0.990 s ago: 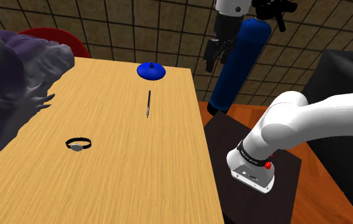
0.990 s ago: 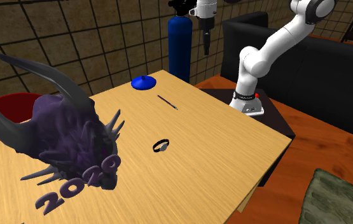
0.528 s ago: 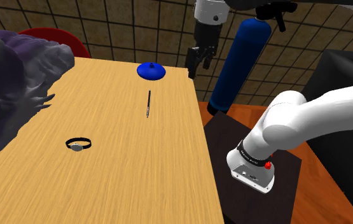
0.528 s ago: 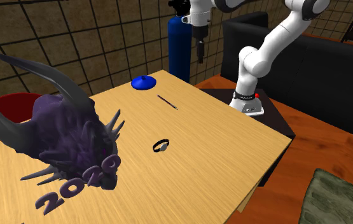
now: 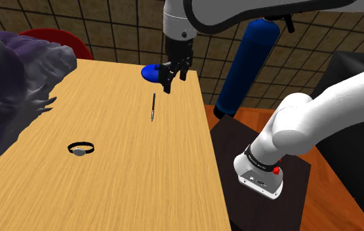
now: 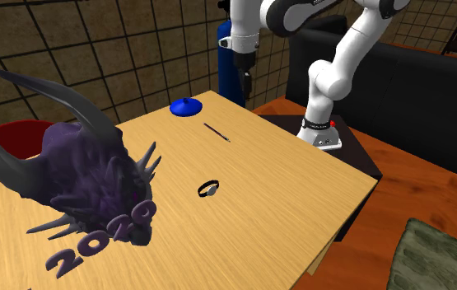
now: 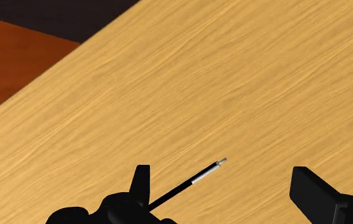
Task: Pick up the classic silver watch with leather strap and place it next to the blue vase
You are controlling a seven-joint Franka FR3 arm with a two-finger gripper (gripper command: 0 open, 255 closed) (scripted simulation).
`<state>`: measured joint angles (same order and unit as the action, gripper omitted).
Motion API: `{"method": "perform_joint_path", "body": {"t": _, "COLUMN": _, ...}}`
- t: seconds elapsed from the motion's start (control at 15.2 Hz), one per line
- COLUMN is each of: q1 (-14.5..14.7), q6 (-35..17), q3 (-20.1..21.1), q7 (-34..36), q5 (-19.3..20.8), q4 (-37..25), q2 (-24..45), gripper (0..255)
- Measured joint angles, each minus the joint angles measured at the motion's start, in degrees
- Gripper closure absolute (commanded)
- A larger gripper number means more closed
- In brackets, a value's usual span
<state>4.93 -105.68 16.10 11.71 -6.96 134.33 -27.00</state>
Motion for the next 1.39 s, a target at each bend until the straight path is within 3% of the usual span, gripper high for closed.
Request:
{"method": "perform_joint_path", "body": {"t": 0.59, "q1": 2.16, "q6": -8.52, "q3": 8.10, "q7": 5.45, "q5": 4.53, "q4": -9.81, "q2": 16.46, "gripper": 0}}
{"method": "perform_joint_path", "body": {"t": 0.92, "q1": 3.83, "q6": -11.13, "q3": 11.57, "q7": 9.44, "q5": 10.19, "q4": -17.19, "q2": 26.51, "gripper": 0}}
{"method": "perform_joint_path", "body": {"t": 1.39, "q1": 9.27, "q6": -12.01, "q3": 13.91, "q7": 15.43, "q5": 20.43, "q4": -29.88, "q2": 41.62, "gripper": 0}}
